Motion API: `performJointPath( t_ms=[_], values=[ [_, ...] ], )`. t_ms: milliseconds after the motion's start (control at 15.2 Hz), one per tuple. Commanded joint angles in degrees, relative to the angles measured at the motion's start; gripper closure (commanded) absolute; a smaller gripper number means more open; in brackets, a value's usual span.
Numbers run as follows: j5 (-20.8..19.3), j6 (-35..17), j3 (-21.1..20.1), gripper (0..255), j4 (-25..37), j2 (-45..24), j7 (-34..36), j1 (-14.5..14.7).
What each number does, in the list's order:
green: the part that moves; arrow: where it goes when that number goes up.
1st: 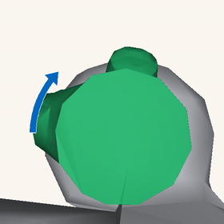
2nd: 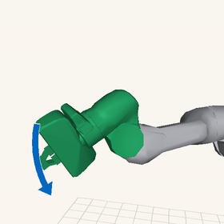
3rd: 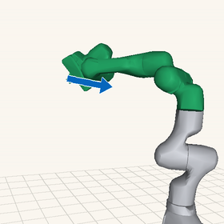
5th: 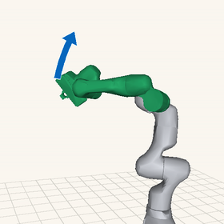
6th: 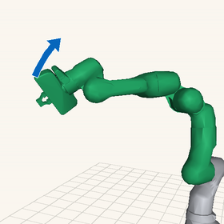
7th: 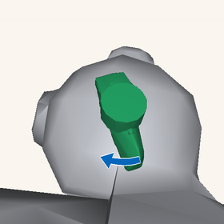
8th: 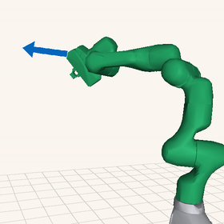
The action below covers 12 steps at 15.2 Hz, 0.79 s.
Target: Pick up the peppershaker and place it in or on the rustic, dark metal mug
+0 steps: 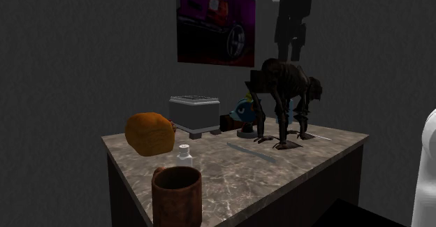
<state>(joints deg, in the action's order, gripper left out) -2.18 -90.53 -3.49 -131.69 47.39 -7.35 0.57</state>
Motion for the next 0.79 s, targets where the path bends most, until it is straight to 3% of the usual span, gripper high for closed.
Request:
performJointPath(
  t_ms=[0, 726],
  values=[
    [0.00, 0.00, 0.00, 0, 0.00, 0.00, 0.00, 0.00],
    [2.32, -21.06, -8.11, 0, -6.15, -12.30, 8.50, 1.31]
  ],
)
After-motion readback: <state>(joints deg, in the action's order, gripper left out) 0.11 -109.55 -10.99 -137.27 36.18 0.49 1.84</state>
